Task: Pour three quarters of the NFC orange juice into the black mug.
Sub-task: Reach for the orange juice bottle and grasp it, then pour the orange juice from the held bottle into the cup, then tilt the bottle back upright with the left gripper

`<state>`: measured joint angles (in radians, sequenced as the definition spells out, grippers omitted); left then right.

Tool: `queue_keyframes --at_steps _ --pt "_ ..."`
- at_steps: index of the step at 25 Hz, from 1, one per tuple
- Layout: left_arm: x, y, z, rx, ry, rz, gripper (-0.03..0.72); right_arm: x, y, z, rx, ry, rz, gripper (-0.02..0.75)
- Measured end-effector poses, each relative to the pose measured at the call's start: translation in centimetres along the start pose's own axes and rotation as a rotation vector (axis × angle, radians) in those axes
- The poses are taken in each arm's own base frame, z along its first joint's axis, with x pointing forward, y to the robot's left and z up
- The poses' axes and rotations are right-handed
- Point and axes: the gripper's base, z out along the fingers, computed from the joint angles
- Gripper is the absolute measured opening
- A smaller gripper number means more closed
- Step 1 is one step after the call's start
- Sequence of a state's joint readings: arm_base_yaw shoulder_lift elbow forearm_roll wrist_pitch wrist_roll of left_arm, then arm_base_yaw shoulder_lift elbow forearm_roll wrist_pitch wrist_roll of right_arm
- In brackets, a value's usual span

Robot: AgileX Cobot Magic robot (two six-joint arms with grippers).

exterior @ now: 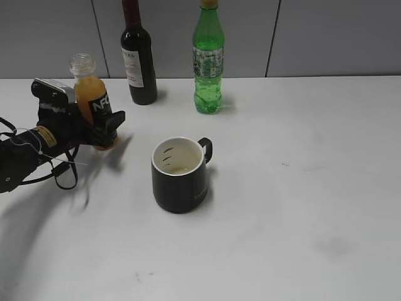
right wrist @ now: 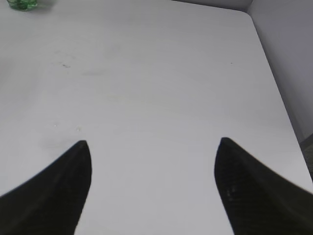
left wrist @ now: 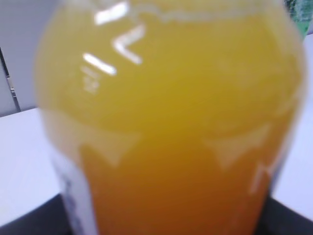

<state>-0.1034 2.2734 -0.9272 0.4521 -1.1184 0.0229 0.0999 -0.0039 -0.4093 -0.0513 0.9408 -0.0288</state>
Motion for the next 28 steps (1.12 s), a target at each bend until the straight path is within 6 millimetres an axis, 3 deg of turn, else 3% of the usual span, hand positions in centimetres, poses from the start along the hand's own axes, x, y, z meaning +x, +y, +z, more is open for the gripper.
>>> queue_keyframes --at_steps 11,18,28 --pt "-0.5 -0.3 -0.1 0.035 -0.002 0.023 0.469 0.0 0.0 0.0 0.0 0.0 0.0 0.594" --pt "-3.5 -0.9 -0.8 0.102 -0.052 0.094 0.469 0.0 0.0 0.0 0.0 0.0 0.0 0.594" --pt "-4.8 -4.9 -0.1 0.206 -0.037 0.128 0.469 0.0 0.0 0.0 0.0 0.0 0.0 0.594"
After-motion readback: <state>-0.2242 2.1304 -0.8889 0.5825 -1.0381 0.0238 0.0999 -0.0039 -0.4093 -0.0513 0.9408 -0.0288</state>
